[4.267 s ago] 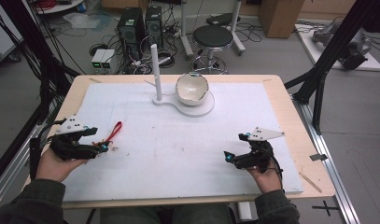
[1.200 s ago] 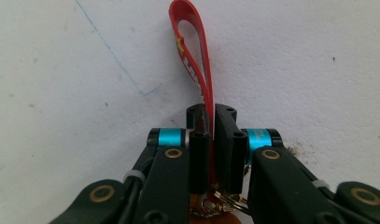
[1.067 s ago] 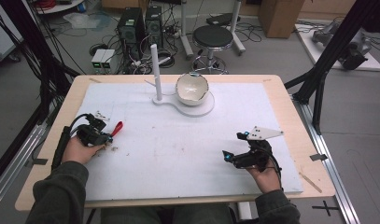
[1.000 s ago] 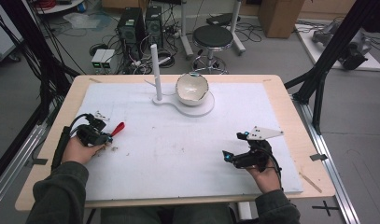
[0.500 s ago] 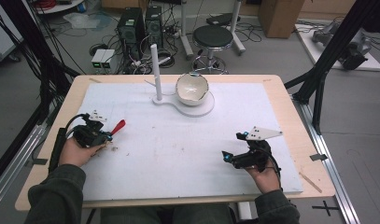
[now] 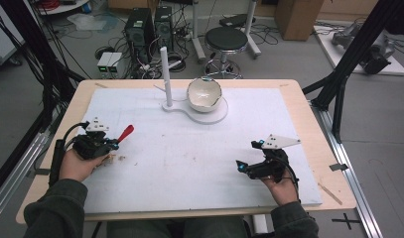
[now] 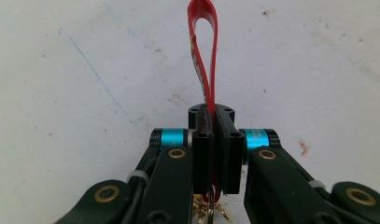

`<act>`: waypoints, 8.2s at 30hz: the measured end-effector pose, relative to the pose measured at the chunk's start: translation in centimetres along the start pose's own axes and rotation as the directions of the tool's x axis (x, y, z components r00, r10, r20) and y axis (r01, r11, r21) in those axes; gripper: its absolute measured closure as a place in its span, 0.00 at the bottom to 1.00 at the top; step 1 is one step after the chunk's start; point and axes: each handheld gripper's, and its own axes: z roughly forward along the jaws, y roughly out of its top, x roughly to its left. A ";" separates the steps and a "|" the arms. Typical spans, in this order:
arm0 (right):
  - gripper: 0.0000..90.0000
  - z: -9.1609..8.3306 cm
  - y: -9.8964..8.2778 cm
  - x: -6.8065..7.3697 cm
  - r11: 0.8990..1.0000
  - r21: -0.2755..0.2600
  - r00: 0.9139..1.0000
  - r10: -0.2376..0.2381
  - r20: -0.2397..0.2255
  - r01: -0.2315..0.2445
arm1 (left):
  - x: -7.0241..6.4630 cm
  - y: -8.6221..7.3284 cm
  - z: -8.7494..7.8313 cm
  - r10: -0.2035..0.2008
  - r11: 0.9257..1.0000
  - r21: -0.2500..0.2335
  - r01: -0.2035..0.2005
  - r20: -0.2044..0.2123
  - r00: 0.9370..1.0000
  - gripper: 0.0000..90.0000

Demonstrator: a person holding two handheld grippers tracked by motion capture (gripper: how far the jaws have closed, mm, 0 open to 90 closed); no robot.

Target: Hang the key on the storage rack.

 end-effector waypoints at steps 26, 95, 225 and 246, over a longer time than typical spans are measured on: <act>0.05 0.1 0.0 0.0 1.000 0.006 1.000 -0.002 -0.001 0.002 | -0.4 0.4 -2.5 0.008 0.993 -0.121 -0.008 0.001 1.000 0.95; 0.05 0.7 0.3 -0.3 1.000 -0.002 1.000 -0.004 0.003 0.004 | -0.5 6.0 -5.5 0.030 0.958 -0.284 -0.021 0.029 0.999 0.95; 0.05 0.1 0.2 -0.8 0.999 -0.042 1.000 0.015 -0.016 -0.016 | -1.0 15.5 6.9 -0.014 0.992 -0.123 0.015 0.007 1.000 0.95; 0.05 0.0 0.2 -0.9 0.999 -0.046 1.000 0.016 -0.013 -0.017 | -0.9 15.5 6.3 -0.004 0.989 -0.146 0.010 0.040 0.999 0.82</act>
